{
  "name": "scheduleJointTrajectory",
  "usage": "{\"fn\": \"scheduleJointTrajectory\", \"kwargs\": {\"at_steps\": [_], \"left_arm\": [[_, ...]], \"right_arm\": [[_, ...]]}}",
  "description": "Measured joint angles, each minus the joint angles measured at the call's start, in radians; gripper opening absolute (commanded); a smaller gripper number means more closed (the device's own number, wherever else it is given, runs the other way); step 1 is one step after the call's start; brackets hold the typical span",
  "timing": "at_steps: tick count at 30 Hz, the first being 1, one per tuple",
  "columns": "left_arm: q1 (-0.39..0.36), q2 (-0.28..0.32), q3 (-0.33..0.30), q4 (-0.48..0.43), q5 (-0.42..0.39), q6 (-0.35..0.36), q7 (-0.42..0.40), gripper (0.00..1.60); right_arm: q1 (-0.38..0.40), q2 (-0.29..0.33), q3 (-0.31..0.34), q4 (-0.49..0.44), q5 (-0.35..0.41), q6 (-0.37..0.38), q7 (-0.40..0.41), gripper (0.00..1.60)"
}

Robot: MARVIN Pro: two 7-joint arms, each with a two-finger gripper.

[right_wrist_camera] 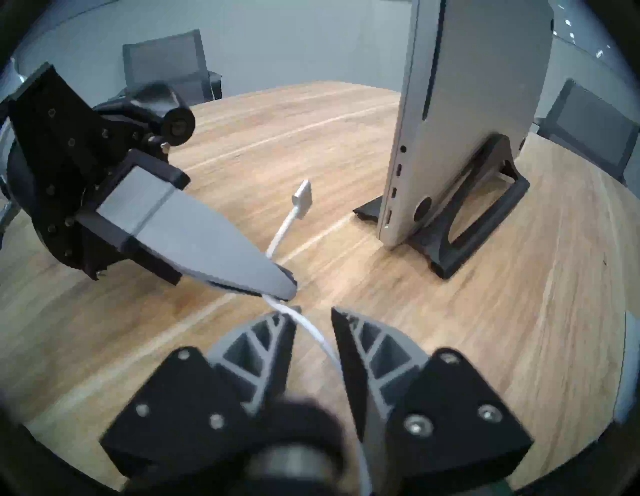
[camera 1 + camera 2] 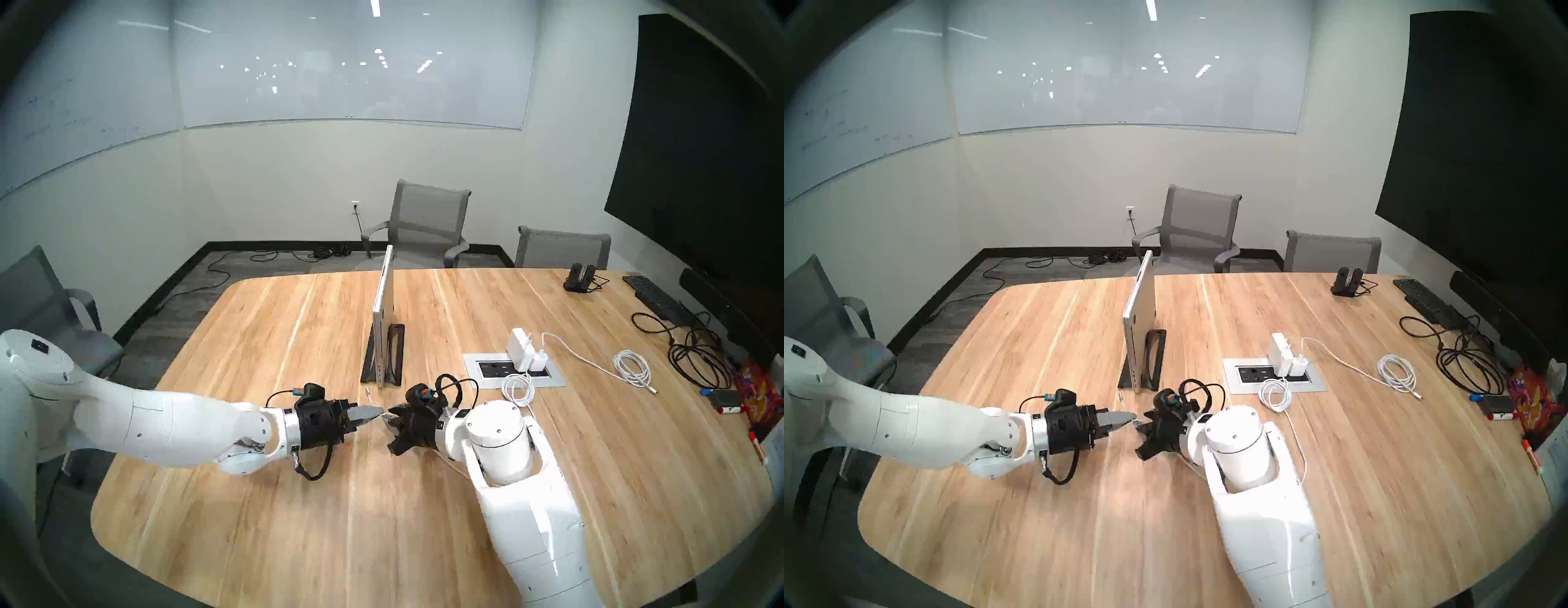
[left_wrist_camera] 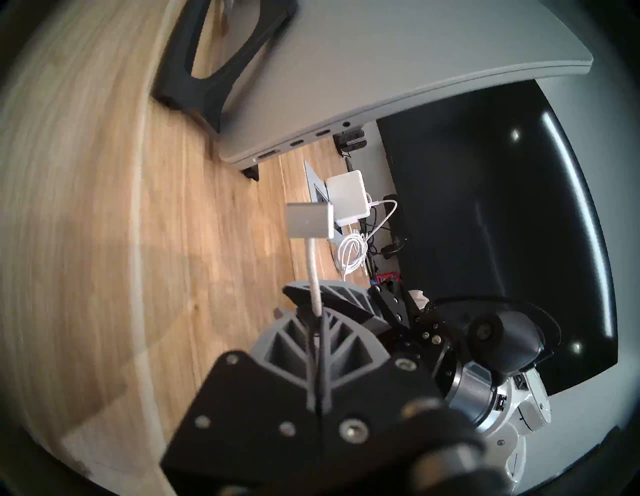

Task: Plug the charging cable into the port of a MacBook

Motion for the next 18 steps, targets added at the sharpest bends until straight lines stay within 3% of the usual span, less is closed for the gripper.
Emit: {"fn": "scheduleJointTrajectory", "kwargs": {"at_steps": [3, 18], "left_arm": [[-0.002, -0.002, 0.002, 0.005, -0.003, -0.003, 0.000, 0.00], [-0.010, -0.006, 0.013, 0.005, -0.008, -0.005, -0.001, 0.00]], "right_arm": [[-0.001, 0.000, 0.001, 0.003, 0.004, -0.001, -0.003, 0.00], [-0.007, -0.004, 0.016, 0.004, 0.028, -0.006, -0.005, 0.00]]}}
